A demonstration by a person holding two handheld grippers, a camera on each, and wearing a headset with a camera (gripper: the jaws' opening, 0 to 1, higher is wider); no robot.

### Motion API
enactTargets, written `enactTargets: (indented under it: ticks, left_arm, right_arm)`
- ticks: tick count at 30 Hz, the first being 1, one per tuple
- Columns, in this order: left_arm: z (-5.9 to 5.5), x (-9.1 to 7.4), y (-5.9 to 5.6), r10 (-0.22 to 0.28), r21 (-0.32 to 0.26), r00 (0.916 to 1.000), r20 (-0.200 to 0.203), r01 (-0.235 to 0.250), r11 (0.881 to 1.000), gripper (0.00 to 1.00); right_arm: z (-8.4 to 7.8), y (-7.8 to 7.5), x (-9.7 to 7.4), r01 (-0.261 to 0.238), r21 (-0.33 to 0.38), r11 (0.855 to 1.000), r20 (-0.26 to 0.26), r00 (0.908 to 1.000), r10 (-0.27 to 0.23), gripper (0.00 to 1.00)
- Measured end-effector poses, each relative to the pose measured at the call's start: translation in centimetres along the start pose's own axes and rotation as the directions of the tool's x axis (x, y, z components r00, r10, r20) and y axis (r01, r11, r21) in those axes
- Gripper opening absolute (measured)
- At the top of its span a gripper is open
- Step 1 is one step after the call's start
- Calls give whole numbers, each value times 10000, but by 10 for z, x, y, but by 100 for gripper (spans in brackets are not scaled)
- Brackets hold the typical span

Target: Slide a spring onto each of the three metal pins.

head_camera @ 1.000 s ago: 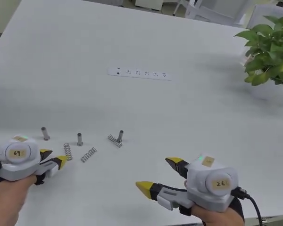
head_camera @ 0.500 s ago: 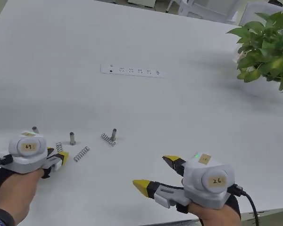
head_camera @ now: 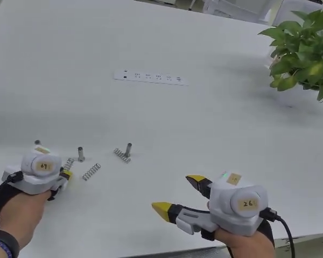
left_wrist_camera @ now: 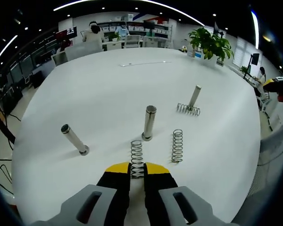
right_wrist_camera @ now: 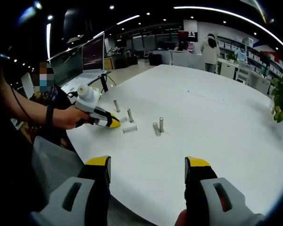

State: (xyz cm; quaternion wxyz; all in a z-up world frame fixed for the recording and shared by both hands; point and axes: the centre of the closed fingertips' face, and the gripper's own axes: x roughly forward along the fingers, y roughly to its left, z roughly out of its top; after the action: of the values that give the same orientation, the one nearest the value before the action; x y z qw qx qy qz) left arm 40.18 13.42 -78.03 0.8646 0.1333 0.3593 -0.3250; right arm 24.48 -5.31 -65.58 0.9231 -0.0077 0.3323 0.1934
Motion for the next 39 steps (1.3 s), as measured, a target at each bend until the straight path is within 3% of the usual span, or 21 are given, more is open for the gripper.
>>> enactTargets:
  ticks: [3,5,7,31,39]
  left_arm:
    - [-3,0,1,-16,42,9999,-123,16,10000,3]
    - [-1,-3,-3,-314,-259,9995,4,314,9992,3]
    - [1,-6,-3,-211,70,9998,30,211,9998,3]
    - [-4,-66,12,61,-369,9969,789,-32,9993,2]
    - [2,-85,6,77,-331,9936,1129,-40,9994,2]
  right_arm:
    - [1,2,2,-57,-45,10000,7,10000,57,62]
    - [1,2,3,-95,-63,9999,28,10000,95,62]
    - [2,3,3,-103,-8,9999,64,9999,104,62]
    - [1,21,17,-793,-156,9967,-68,9968,792,61]
    - [0,27,21,-1106,-266,9935,-198,9937,1101,61]
